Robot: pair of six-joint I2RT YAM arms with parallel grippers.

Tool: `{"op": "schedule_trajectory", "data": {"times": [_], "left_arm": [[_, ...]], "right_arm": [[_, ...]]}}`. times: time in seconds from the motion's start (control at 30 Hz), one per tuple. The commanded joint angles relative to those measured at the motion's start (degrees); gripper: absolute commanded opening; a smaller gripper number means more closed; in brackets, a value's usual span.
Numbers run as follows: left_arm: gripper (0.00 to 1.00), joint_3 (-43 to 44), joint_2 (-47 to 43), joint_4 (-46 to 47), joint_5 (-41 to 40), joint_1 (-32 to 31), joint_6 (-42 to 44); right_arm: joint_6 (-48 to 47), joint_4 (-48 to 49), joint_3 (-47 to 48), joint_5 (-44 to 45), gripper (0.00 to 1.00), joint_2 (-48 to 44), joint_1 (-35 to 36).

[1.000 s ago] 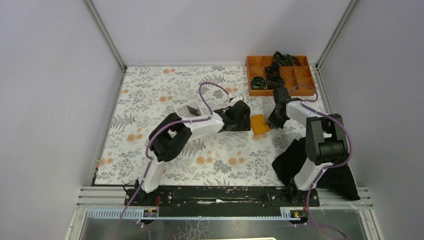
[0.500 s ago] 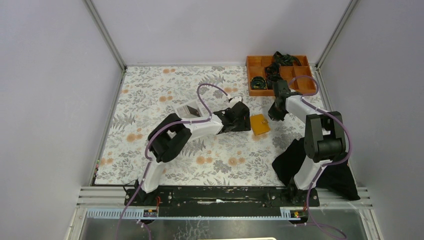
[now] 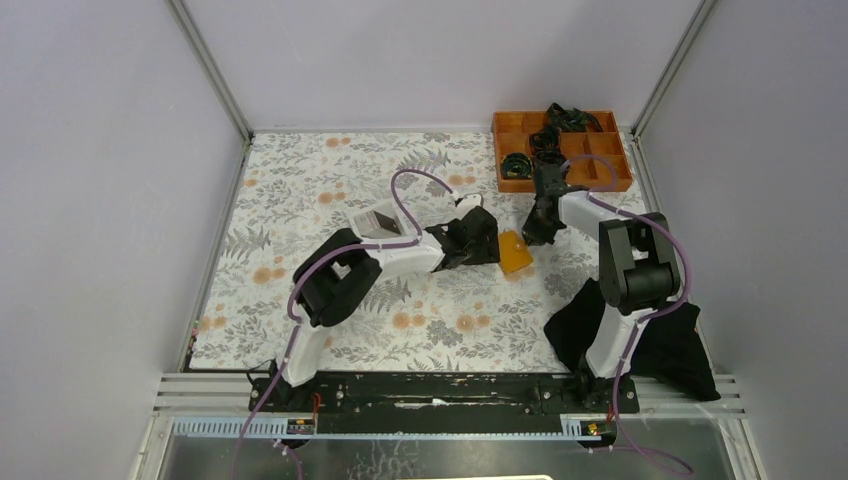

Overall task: Put the credit cards into the card holder
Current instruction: Close the card holder at the center of the board.

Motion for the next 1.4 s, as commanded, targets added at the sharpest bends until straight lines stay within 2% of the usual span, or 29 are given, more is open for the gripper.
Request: {"op": "schedule_trajectory", "data": {"times": [0.0,0.2,0.57,0.8,1.07,1.37], "left_arm": [[0.72,-5.96,1.71,-10.16,-2.12,0.48,0.00],[0.72,-9.29,-0.83,-9.27,-3.09,1.10,-0.45],[0.72,-8.67,-0.48,-9.27,-3.05,1.23,-0.74],[0.72,-8.63,0.24,-10.64,-3.30,1.24,-1.38],[0.72,-10.62,-1.15,-10.18,-2.89,1.54,-2.96],[0.72,-17.53,-5.59,-5.27,-1.61,2.62,-8.47]], "right_arm": [[0.06,0.24,0.04,-2.28,0.14,-0.51,3.47],[1.03,-0.47,0.46,-1.44,0.16,-0.84,5.26],[-4.49,-3.15,3.60,6.52,0.37,-5.58,5.38],[-9.83,-2.24,2.99,10.33,0.41,-10.87,8.84],[-15.64,1.53,-3.94,15.31,0.45,-18.62,14.15],[-20.30,3.92,-8.69,17.73,0.51,-19.09,18.54]]}}
